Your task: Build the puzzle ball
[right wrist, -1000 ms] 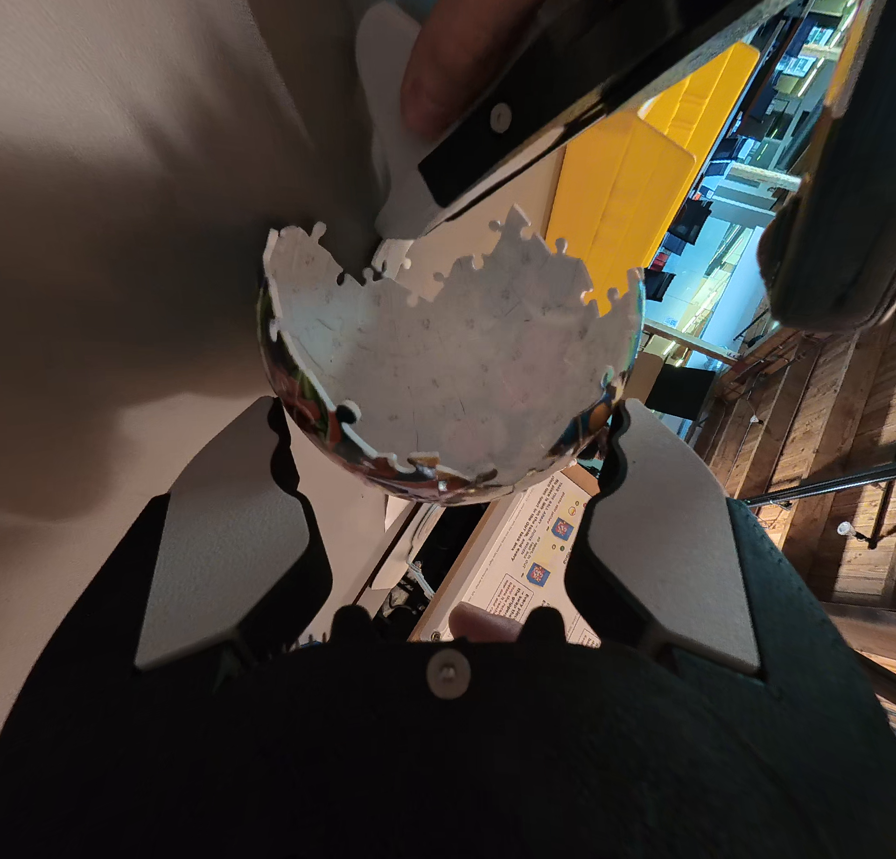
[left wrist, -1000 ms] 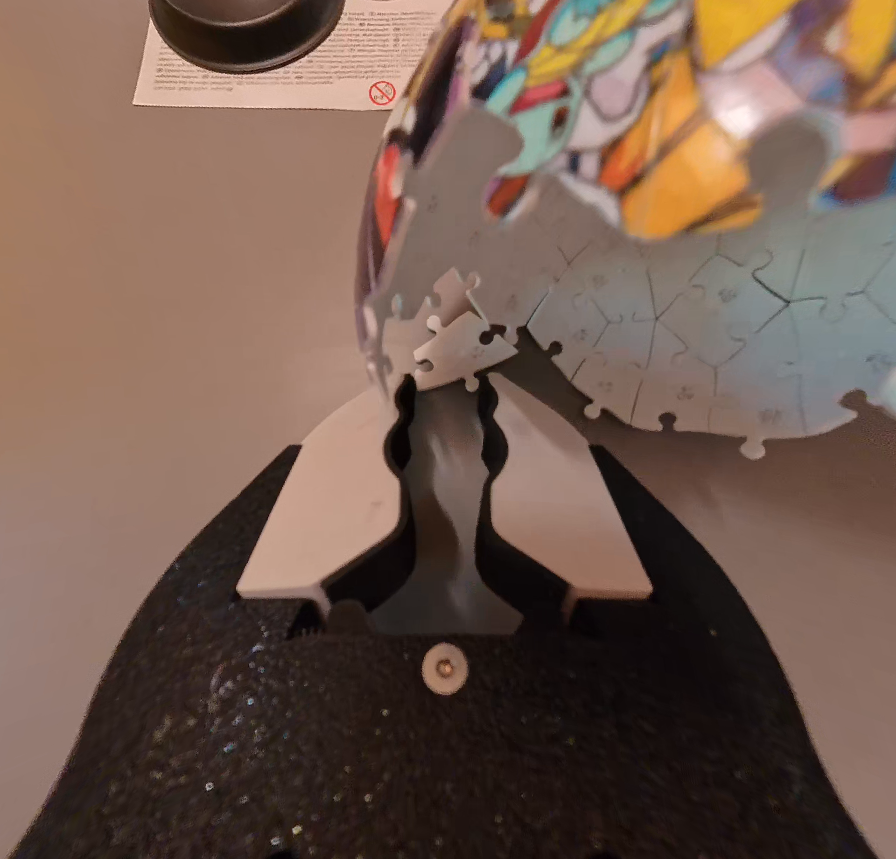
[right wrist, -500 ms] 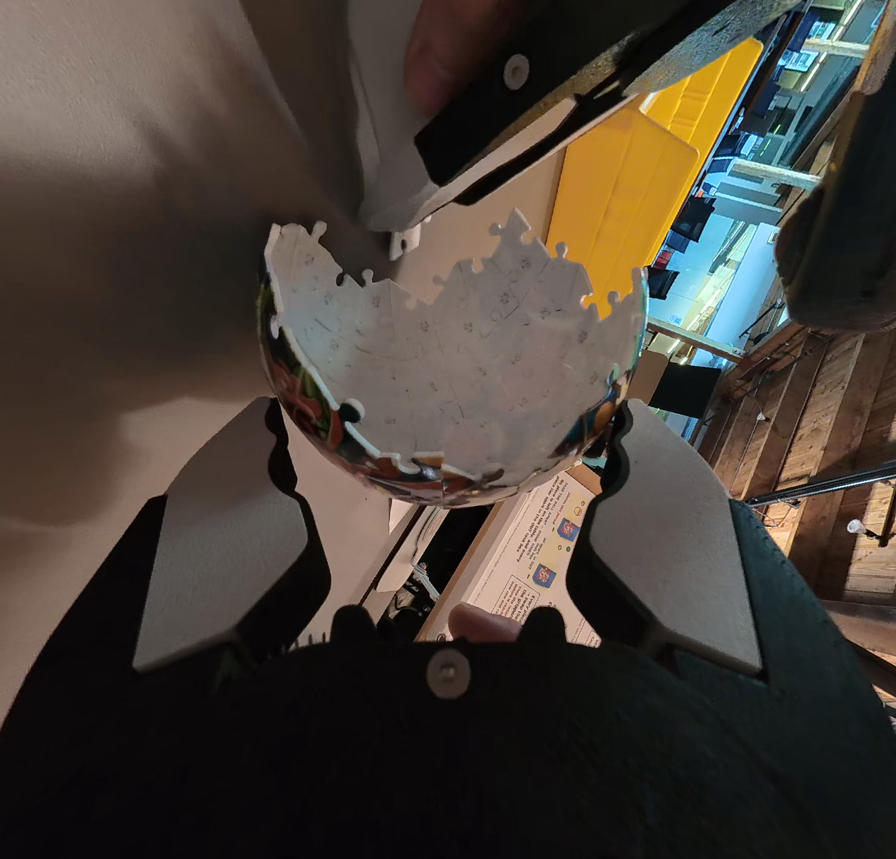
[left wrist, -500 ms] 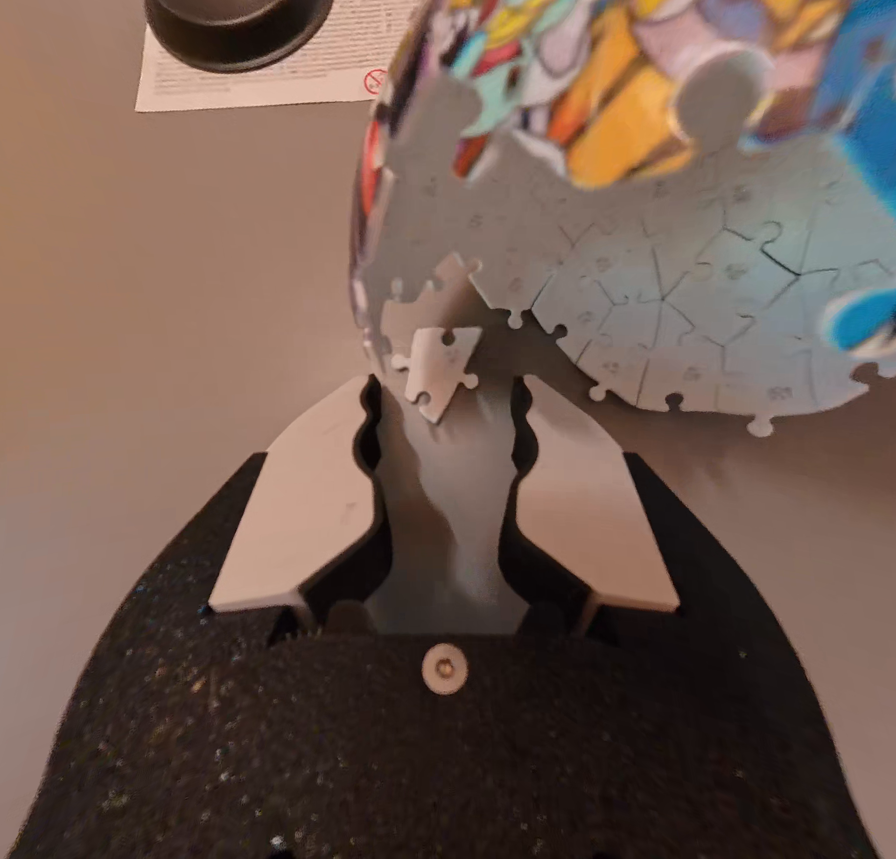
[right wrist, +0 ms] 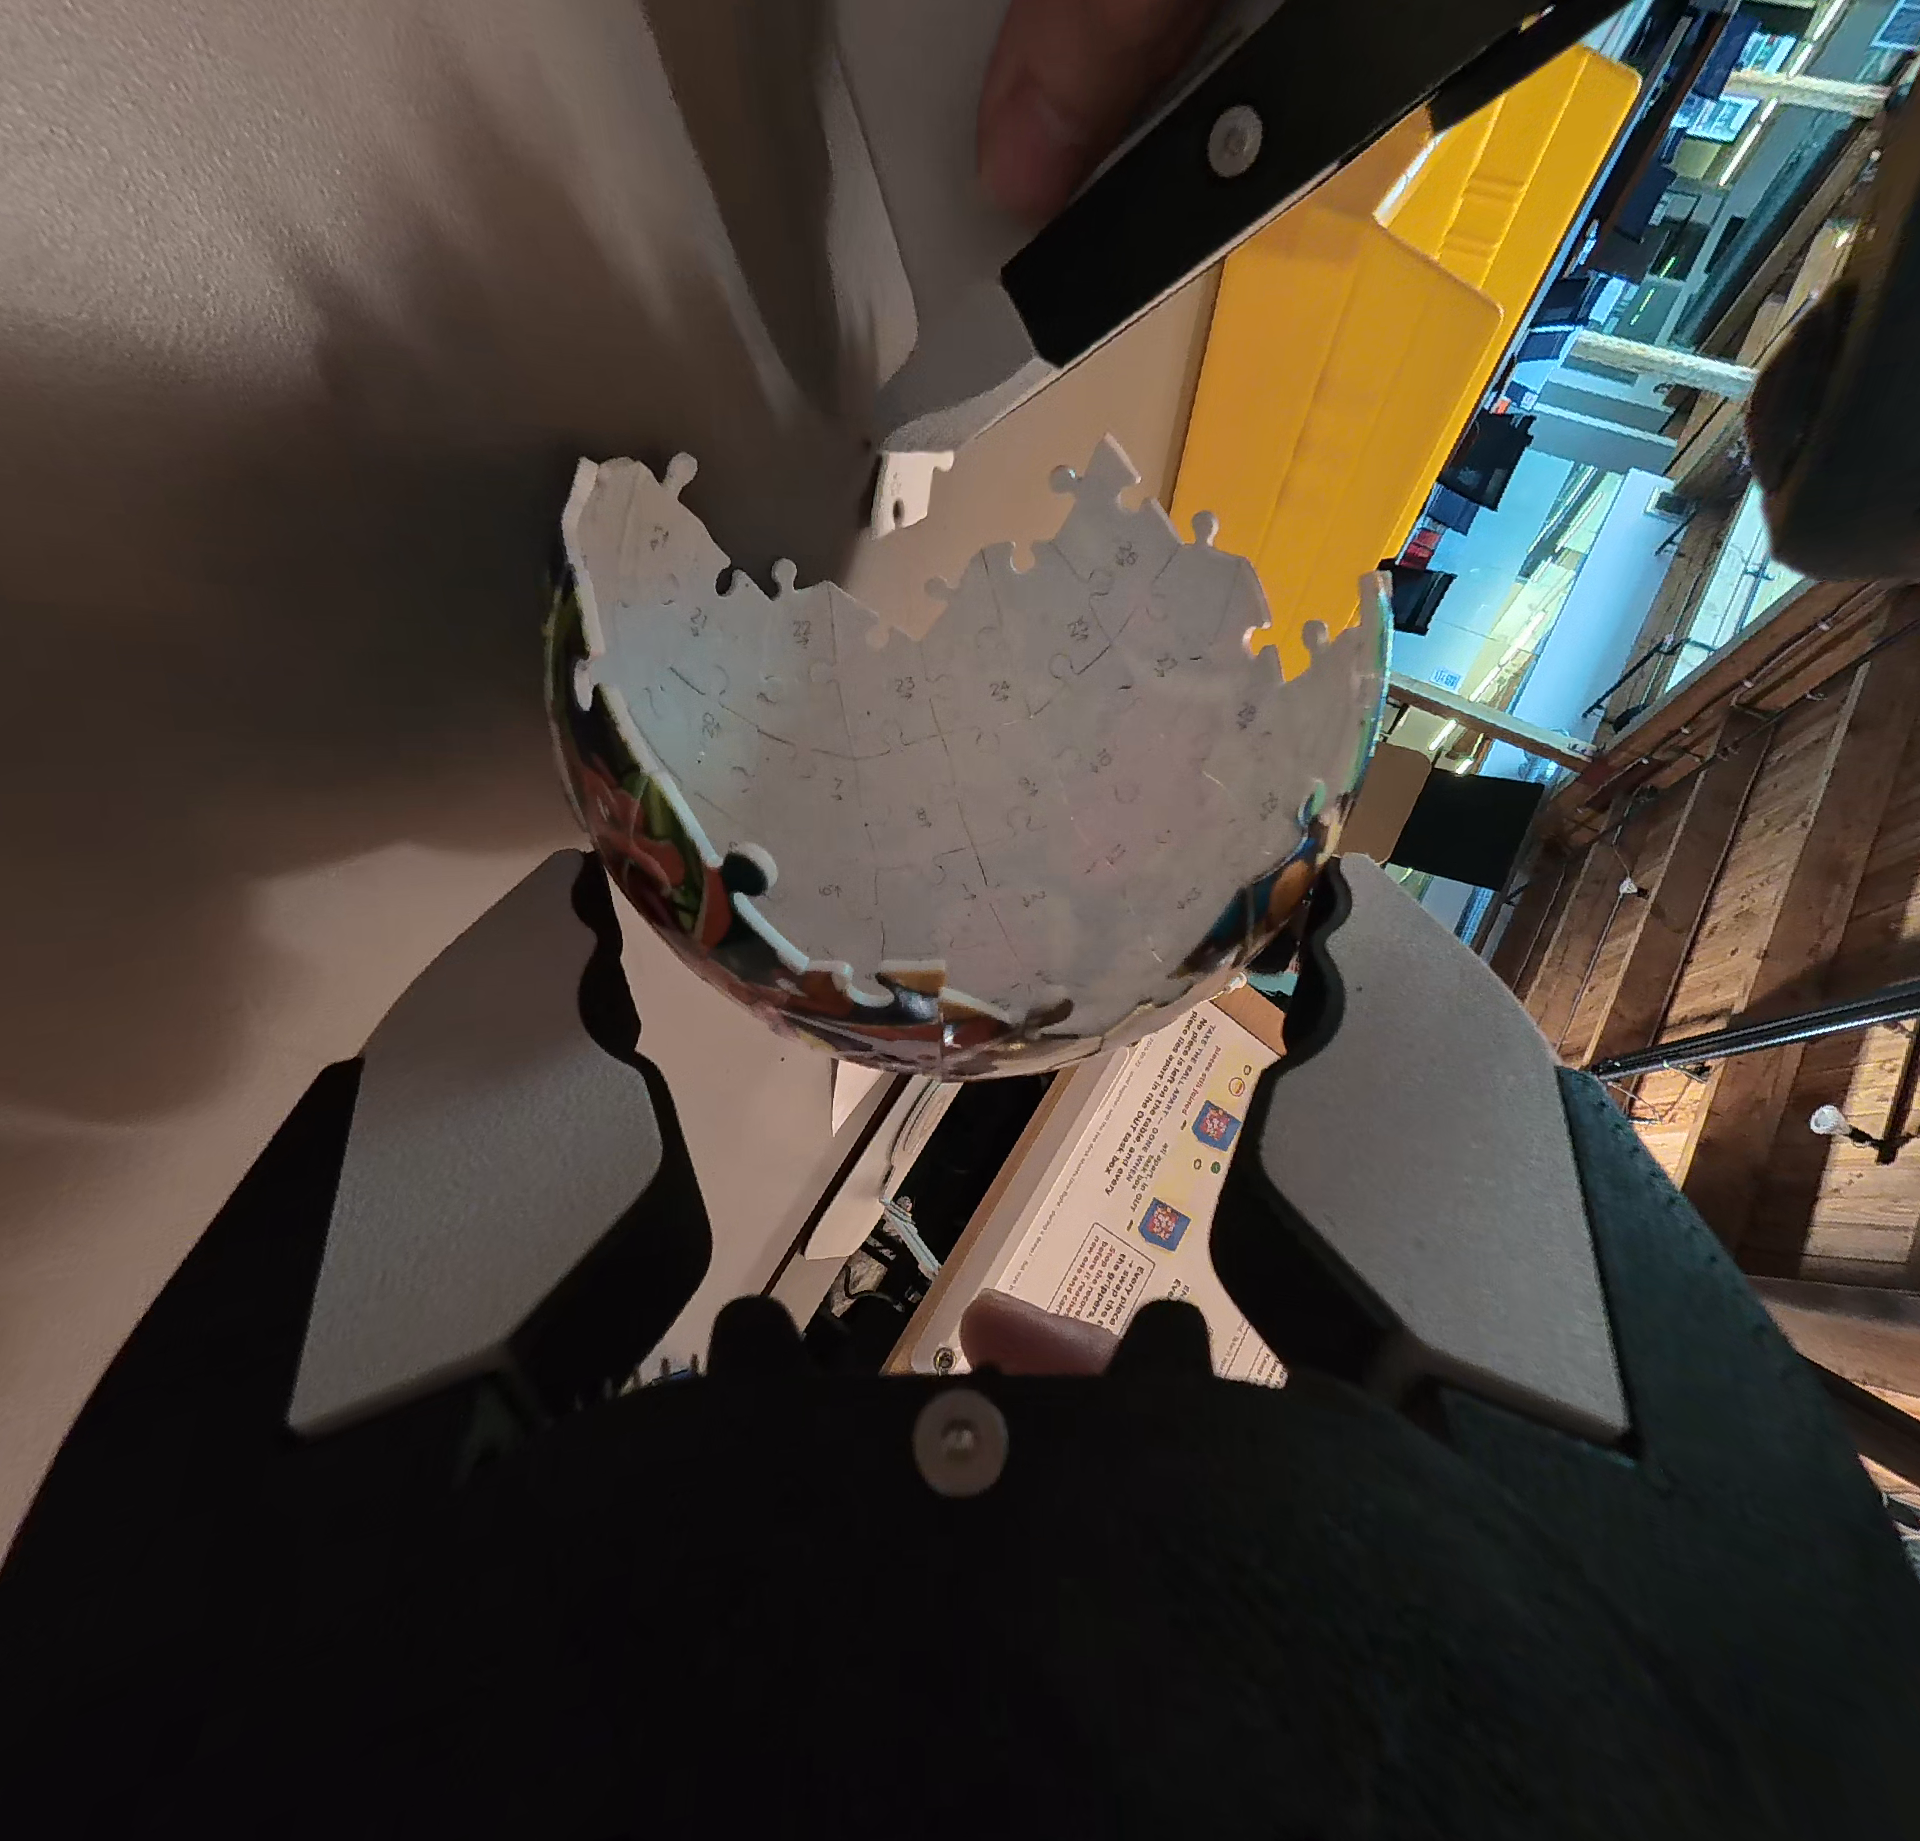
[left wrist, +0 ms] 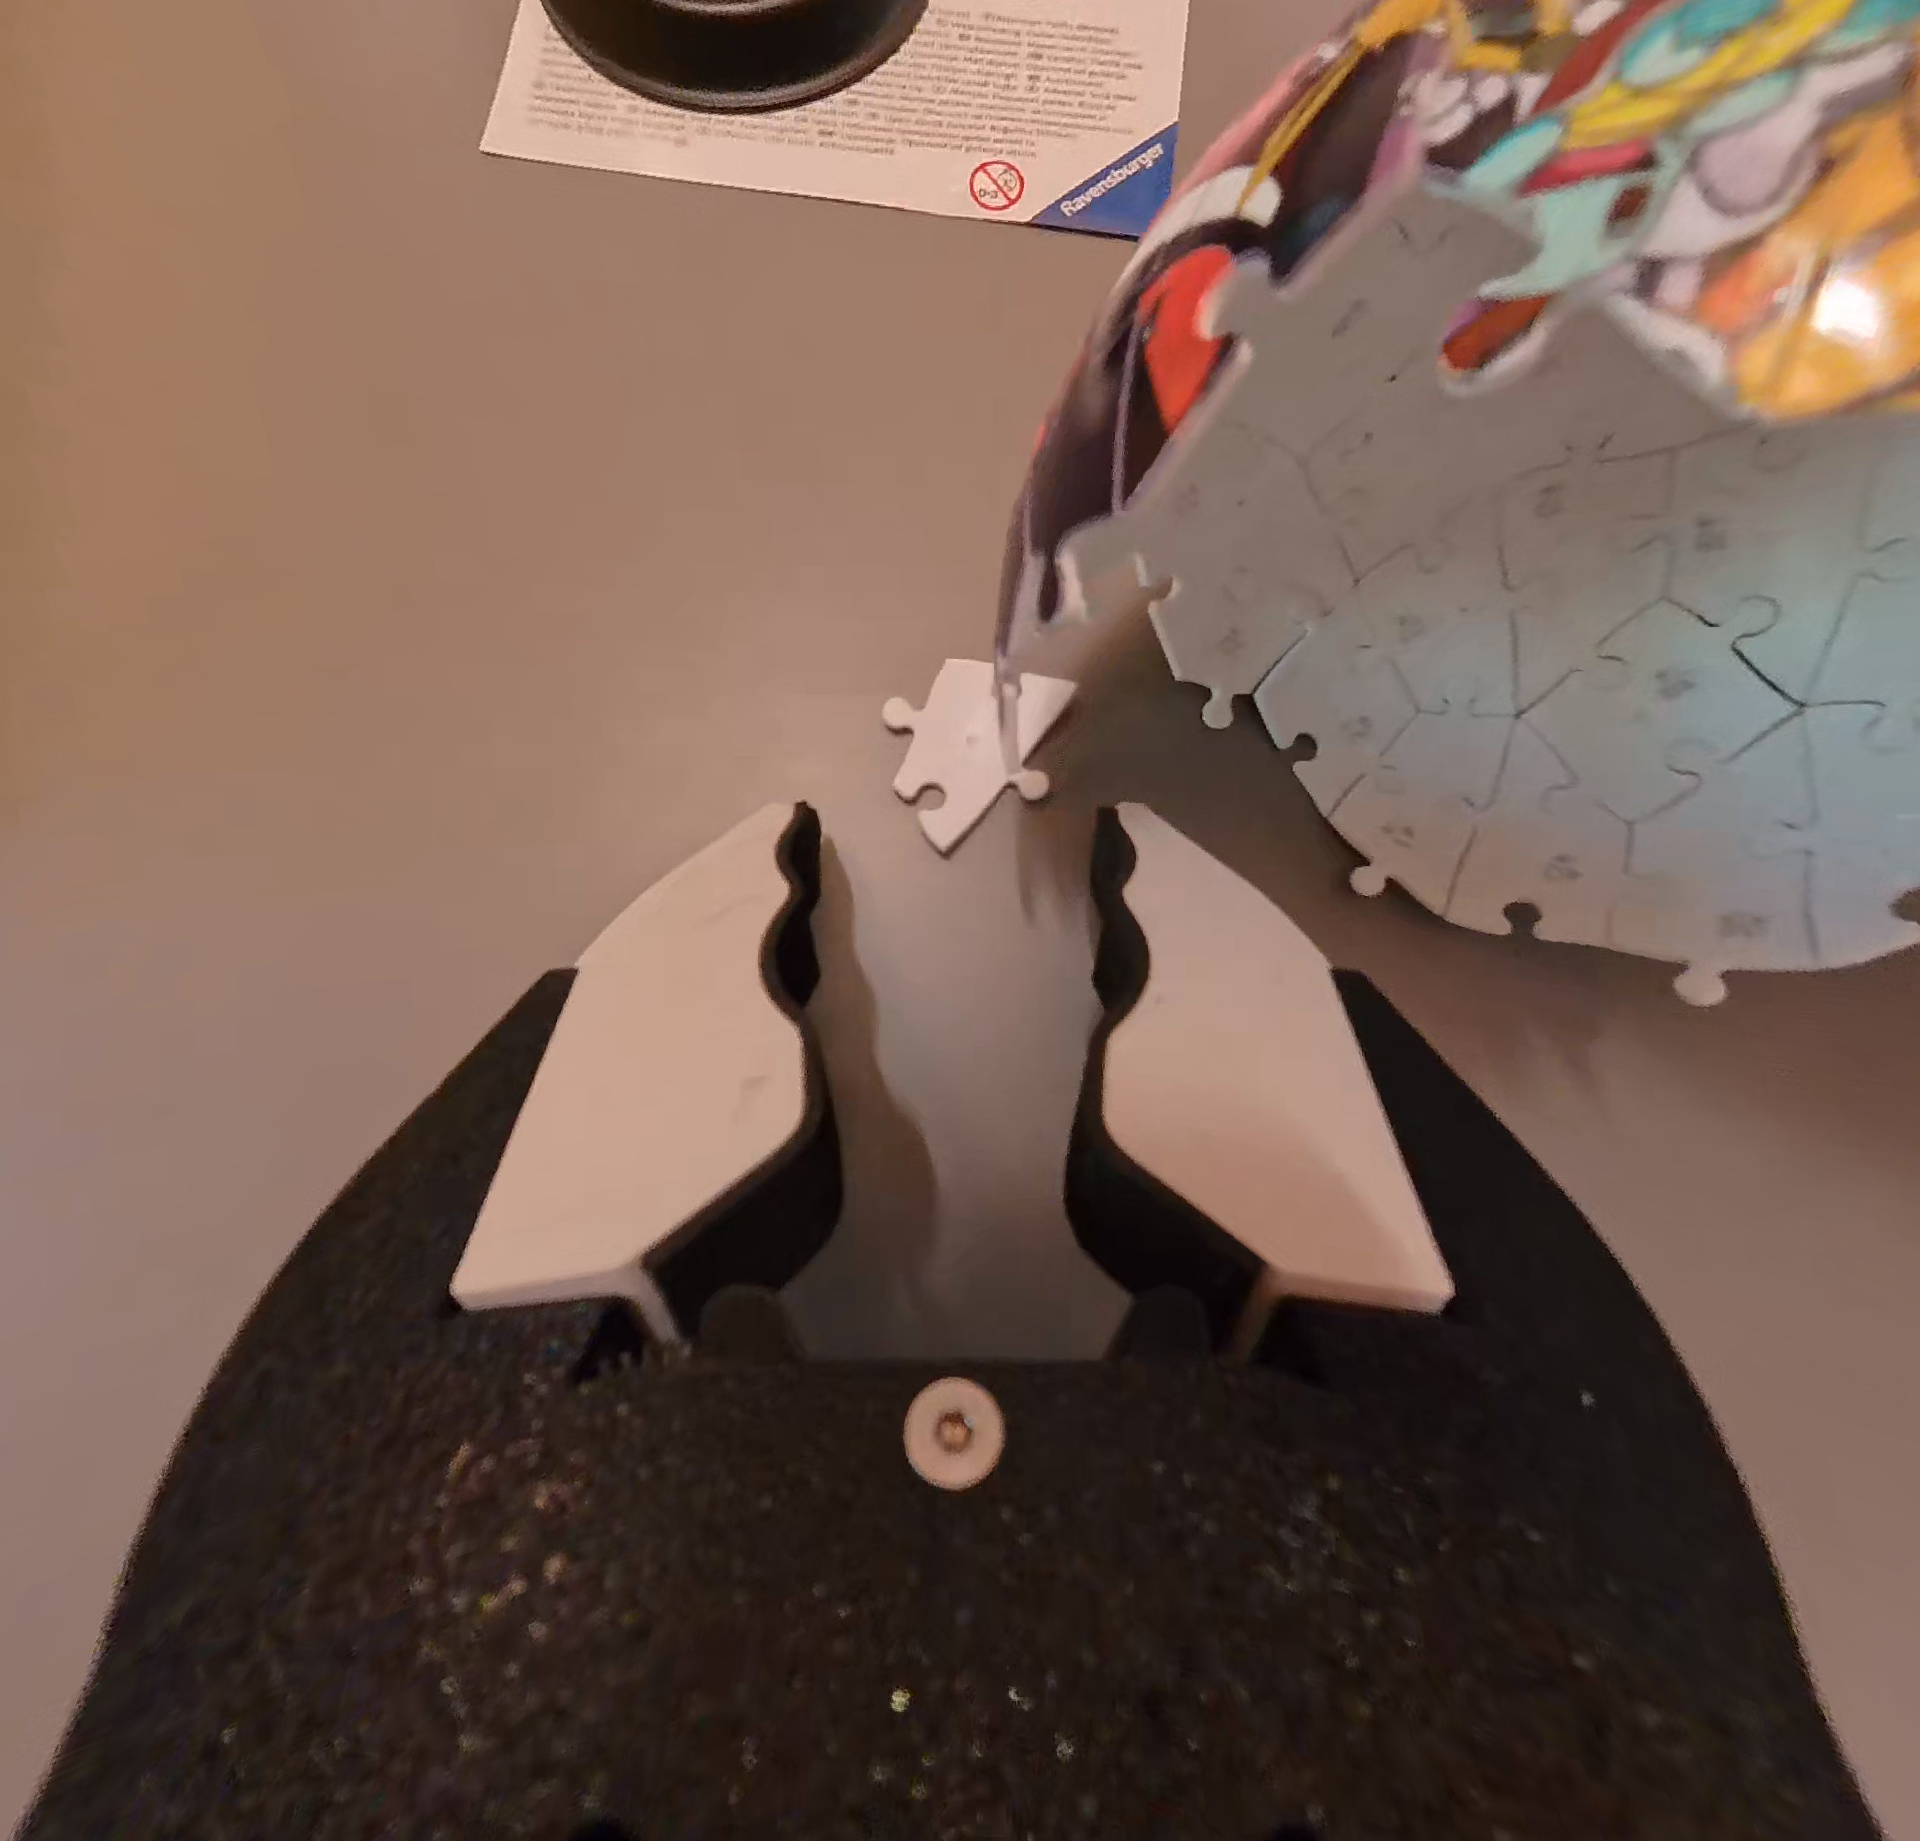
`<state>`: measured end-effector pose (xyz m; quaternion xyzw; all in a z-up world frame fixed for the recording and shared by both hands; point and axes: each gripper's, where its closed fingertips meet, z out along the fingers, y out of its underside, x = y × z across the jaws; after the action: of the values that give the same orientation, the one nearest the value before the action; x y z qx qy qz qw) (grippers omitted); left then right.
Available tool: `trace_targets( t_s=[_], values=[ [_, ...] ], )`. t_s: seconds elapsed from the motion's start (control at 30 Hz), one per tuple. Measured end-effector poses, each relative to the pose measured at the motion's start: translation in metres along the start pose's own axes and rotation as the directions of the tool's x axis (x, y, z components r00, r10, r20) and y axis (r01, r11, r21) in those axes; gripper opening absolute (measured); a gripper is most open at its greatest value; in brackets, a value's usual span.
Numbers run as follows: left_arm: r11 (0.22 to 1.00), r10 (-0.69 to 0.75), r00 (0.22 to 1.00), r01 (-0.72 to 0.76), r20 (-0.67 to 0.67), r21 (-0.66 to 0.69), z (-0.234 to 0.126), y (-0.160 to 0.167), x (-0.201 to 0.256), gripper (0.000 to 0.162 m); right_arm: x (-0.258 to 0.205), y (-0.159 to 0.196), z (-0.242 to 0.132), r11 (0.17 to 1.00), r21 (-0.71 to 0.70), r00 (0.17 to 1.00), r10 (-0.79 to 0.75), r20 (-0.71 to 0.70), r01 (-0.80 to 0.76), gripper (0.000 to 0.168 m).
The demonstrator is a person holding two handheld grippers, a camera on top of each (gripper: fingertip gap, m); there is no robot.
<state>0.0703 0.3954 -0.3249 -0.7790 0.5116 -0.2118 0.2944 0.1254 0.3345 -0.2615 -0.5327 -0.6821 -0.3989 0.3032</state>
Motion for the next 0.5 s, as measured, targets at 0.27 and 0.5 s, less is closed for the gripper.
trace_targets(
  t_s=[0.27, 0.5],
  values=[
    [1.0, -0.025, 1.0, 0.025, 0.017, -0.016, 0.006, 0.002, 0.003, 0.049, 0.0, -0.002, 0.0, 1.0, 0.004, 1.0, -0.003, -0.002, 0.003, 0.124],
    [1.0, 0.024, 0.999, -0.024, 0.027, 0.012, 0.011, -0.003, 0.005, 0.054, 0.0, -0.002, 0.0, 1.0, 0.006, 1.0, -0.004, -0.003, 0.004, 0.124]
  ],
)
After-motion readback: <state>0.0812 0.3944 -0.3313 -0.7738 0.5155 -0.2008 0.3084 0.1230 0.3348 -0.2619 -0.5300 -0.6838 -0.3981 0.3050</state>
